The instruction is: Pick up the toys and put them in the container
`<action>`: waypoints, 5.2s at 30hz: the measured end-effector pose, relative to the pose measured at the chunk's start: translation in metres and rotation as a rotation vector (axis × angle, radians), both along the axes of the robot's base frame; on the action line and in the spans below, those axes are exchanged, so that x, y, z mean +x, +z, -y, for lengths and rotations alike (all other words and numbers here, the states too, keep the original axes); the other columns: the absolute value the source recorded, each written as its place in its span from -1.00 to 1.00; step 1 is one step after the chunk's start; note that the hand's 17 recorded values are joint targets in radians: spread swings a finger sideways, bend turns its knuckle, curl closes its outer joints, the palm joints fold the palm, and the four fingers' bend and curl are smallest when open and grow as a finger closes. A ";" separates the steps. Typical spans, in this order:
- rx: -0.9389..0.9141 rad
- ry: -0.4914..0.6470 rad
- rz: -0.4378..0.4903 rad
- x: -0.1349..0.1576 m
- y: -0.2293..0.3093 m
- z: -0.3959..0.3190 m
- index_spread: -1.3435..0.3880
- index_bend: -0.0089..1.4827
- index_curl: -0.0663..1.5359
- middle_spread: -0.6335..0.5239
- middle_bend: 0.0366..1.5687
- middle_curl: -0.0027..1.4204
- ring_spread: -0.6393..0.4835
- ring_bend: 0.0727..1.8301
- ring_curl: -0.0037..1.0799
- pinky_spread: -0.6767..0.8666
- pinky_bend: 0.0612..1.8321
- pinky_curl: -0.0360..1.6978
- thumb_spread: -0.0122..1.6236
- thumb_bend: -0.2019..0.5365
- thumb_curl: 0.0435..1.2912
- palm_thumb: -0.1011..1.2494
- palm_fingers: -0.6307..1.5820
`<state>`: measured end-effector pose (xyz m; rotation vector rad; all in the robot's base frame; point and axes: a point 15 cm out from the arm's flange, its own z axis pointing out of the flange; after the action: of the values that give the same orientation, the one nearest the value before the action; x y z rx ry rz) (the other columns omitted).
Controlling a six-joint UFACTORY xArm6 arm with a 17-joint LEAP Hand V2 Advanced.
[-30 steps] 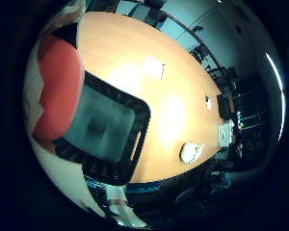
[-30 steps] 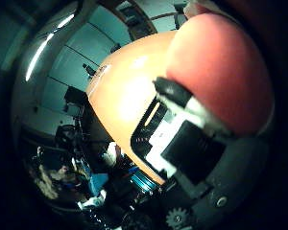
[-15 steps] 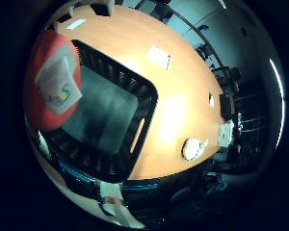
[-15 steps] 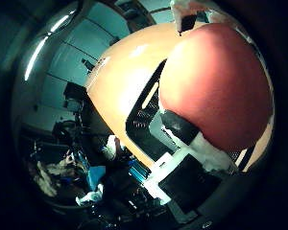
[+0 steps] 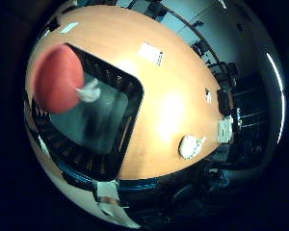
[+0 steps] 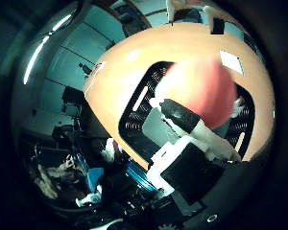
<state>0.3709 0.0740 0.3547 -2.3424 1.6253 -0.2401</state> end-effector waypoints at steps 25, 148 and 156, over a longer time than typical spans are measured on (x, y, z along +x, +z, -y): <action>-0.007 0.015 -0.010 -0.002 -0.002 0.000 0.03 -0.74 -0.45 -0.23 -0.58 -0.39 -0.09 -0.53 -0.45 0.40 -0.65 -0.50 0.34 -0.51 -0.54 0.11 -0.02; -0.139 -0.539 -0.254 -0.097 -0.181 0.511 0.07 -0.76 -0.53 -0.15 -0.69 -0.46 0.03 -0.66 -0.55 0.39 -0.83 -0.65 0.33 -0.51 -0.59 0.05 -0.07; -0.114 -0.541 -0.281 -0.098 -0.201 0.510 0.06 -0.75 -0.53 -0.18 -0.67 -0.45 -0.04 -0.59 -0.53 0.39 -0.83 -0.66 0.32 -0.51 -0.58 0.07 0.03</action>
<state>0.2727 -0.4361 0.1541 -2.0314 2.4261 -0.1138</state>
